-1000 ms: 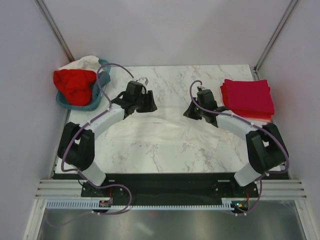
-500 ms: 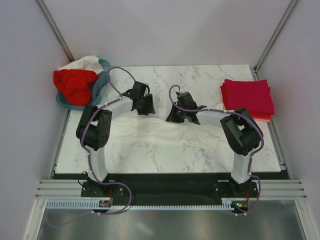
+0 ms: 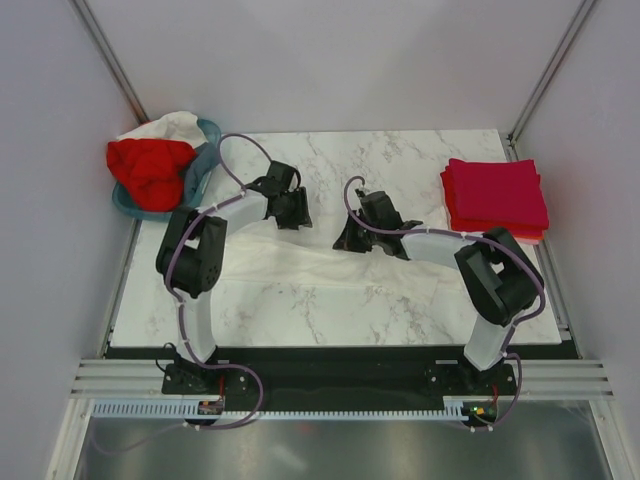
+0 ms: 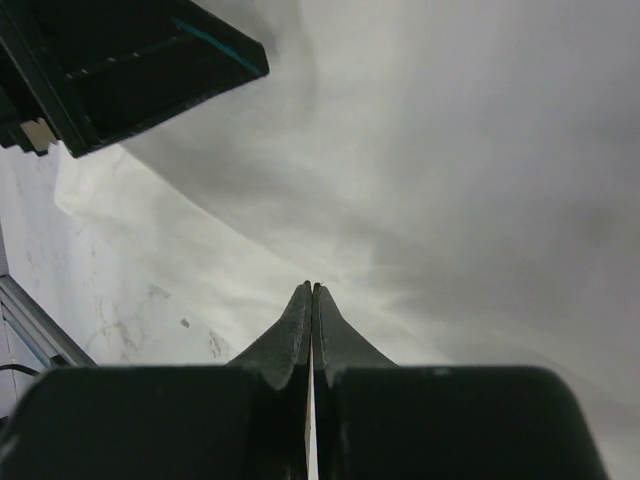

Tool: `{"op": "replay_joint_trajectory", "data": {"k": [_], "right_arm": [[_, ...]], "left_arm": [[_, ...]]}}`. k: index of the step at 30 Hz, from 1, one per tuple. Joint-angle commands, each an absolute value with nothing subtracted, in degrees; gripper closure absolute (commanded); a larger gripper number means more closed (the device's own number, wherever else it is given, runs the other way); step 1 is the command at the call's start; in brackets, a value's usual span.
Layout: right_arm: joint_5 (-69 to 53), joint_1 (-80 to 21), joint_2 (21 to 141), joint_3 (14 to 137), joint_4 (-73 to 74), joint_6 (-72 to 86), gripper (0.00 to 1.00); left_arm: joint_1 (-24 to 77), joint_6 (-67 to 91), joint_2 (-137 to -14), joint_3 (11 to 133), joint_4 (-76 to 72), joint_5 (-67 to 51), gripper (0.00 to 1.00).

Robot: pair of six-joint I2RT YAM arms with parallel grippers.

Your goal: Fold and stack the t-shirts

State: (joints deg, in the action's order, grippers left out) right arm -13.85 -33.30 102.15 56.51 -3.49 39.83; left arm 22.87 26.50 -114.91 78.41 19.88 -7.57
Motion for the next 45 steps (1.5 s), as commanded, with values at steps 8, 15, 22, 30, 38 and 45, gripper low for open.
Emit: {"op": "replay_joint_trajectory", "data": {"k": [8,15,22,30,38,45], "right_arm": [[-13.18,-37.7,107.75,63.8,-15.73,44.38,1.0],[-10.37,-41.39,115.65,72.06,-16.35,45.09,1.0],[-9.32,-44.99,118.3,74.89,-11.97,43.86,1.0],[-8.44,-46.84,116.81,70.93,-12.57,43.16,1.0],[-3.96,-46.14,115.05,75.76,-8.97,40.69,1.0],[-3.78,-45.18,120.31,84.09,-6.86,40.43,1.0]], "left_arm": [[16.97,31.46,-101.26,71.64,19.69,-3.08,0.48],[11.87,36.12,-99.4,64.17,18.73,-1.67,0.5],[10.9,36.04,-104.32,65.04,18.02,-2.63,0.51],[10.63,36.12,-103.89,64.52,17.23,-2.64,0.52],[10.72,37.62,-92.21,53.11,13.45,-4.13,0.52],[10.28,38.15,-82.88,47.02,12.04,-0.97,0.48]]}}
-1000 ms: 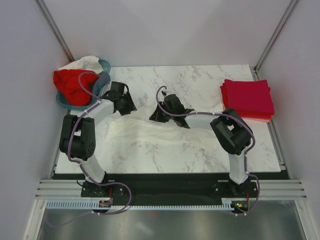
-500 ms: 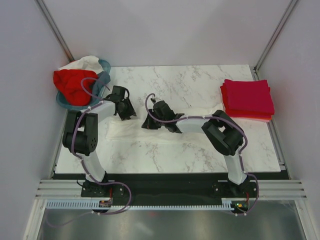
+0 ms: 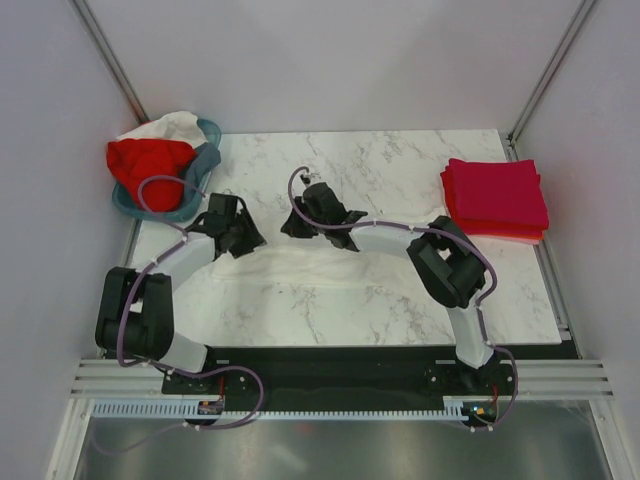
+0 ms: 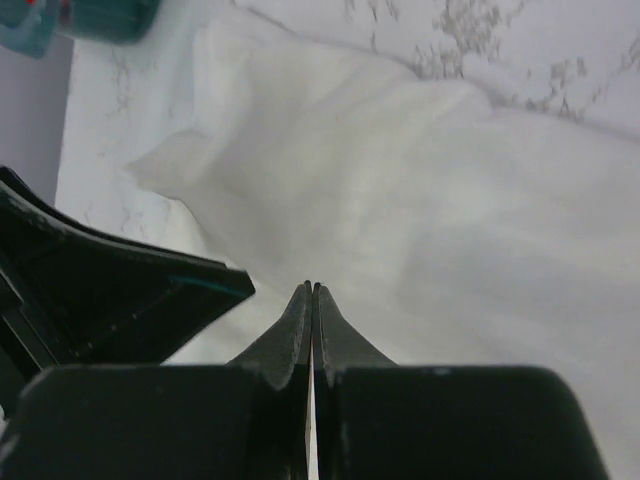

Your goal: Fold and stack the t-shirts

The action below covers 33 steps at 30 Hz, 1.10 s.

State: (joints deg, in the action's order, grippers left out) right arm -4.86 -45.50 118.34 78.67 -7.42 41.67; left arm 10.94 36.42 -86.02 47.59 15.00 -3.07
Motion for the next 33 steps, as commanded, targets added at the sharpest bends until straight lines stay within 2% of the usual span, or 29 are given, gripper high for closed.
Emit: {"op": "replay_joint_trajectory", "data": {"k": [1,8,19,26,32,33], "right_arm": [[-4.04,-45.18,122.41,85.16,-6.33,40.34,1.0],[-7.47,-45.7,126.21,85.35,-7.38,42.71,1.0],[-7.74,-49.31,122.17,76.38,-12.57,45.36,1.0],[-4.75,-49.13,120.23,77.69,-10.02,42.89,1.0],[-4.92,-48.96,120.24,77.43,-10.02,42.89,1.0],[-4.83,-48.78,119.89,77.08,-10.02,42.8,1.0]], "left_arm": [[10.02,38.06,-83.14,47.54,12.3,-1.31,0.48],[7.83,39.37,-85.69,53.34,13.01,-0.18,0.5],[6.68,39.02,-94.74,59.5,13.27,0.88,0.52],[6.5,42.26,-88.34,48.45,8.01,1.76,0.54],[6.15,44.21,-79.56,38.24,0.36,0.26,0.66],[5.98,44.21,-78.85,37.45,0.35,0.35,0.71]]}}
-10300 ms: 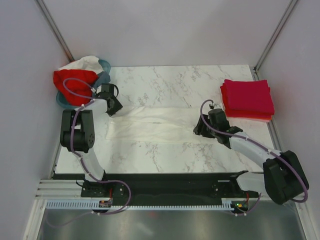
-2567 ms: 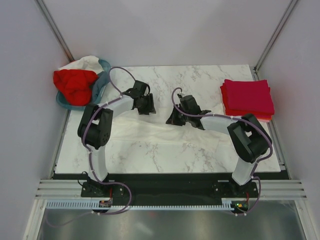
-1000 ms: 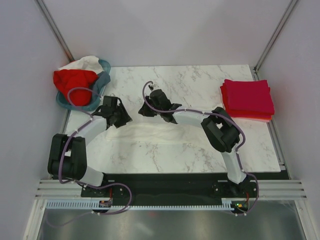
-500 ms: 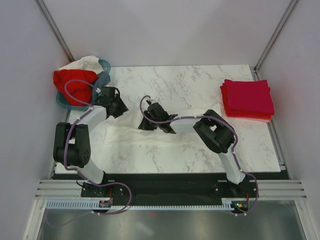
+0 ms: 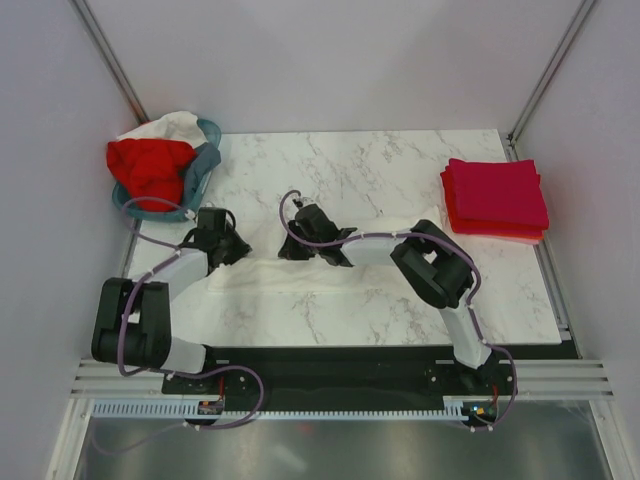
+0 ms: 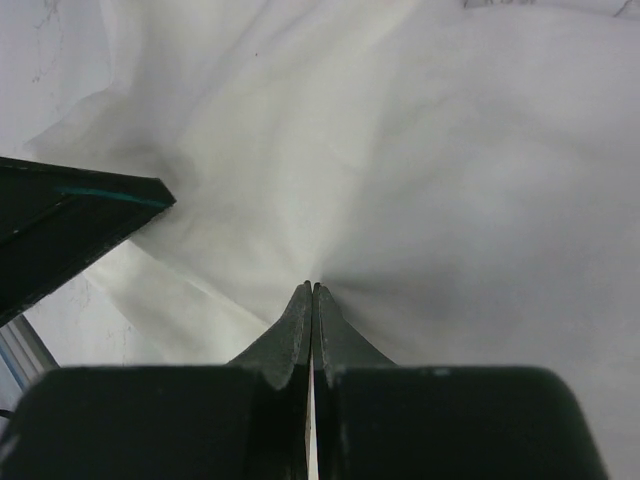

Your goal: Fold and stack the t-shirts

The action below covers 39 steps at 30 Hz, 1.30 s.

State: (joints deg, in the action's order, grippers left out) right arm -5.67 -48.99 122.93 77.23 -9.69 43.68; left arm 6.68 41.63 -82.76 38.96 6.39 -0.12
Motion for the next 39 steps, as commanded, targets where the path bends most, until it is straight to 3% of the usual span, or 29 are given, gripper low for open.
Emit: {"op": "replay_joint_trajectory", "data": {"k": [1,4,9,15,25,31,39], "right_arm": [[-4.75,-48.69,119.62,76.91,-10.02,42.72,1.0],[-4.75,-47.99,118.39,75.5,-10.11,42.8,1.0],[-4.83,-46.59,114.62,72.08,-10.2,42.1,1.0],[-1.59,-42.82,103.39,63.29,-8.27,40.78,1.0],[16.77,-34.11,85.0,52.92,14.47,36.91,1.0],[26.09,-30.41,78.58,49.23,22.05,39.72,1.0],[25.58,-29.27,76.64,46.58,26.19,43.24,1.0]], "left_arm": [[5.63,44.3,-77.45,35.79,-1.13,0.61,0.74],[4.4,45.18,-77.08,33.05,-1.32,1.14,0.89],[2.11,48.16,-82.42,30.15,-4.39,-1.4,0.98],[2.11,48.87,-78.94,28.56,-2.92,2.19,0.98],[3.25,40.09,-64.08,32.95,7.38,4.49,0.98],[3.96,40.51,-68.28,37.79,8.35,4.57,0.98],[3.96,39.64,-85.84,52.63,14.58,5.63,0.98]]}}
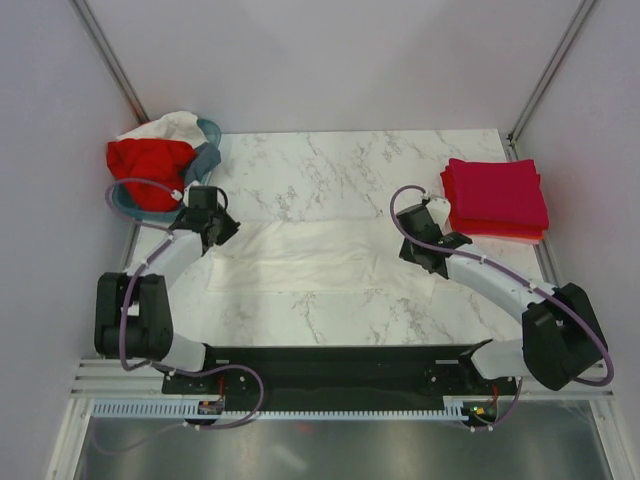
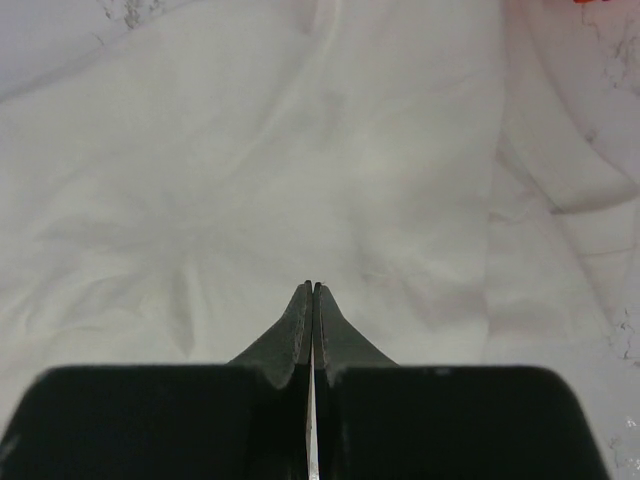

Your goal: Fold and stack the t-shirts

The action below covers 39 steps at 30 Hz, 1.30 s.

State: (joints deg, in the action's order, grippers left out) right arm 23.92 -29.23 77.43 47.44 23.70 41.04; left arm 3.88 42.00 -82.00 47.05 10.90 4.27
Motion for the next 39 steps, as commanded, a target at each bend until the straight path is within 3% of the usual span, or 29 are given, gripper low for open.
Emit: {"op": "replay_joint_trajectory", "data": {"k": [1,20,29,39], "right_arm": [[25.75,-29.18,77.51,46.5,26.1,43.33,1.0],[22.15,-21.45,100.19,56.95,22.85,43.77,1.0],[19.96,-17.76,110.64,67.58,21.8,42.1,1.0],[19.34,-15.65,128.73,91.56,25.65,37.27,1.0]], "left_arm": [[3.96,40.16,-86.74,53.26,15.02,5.54,0.98],[5.45,48.25,-101.25,59.95,28.21,6.77,0.98],[15.72,51.06,-95.81,52.22,28.65,7.21,0.98],[26.01,57.04,-89.12,42.11,28.74,6.42,0.98]]}}
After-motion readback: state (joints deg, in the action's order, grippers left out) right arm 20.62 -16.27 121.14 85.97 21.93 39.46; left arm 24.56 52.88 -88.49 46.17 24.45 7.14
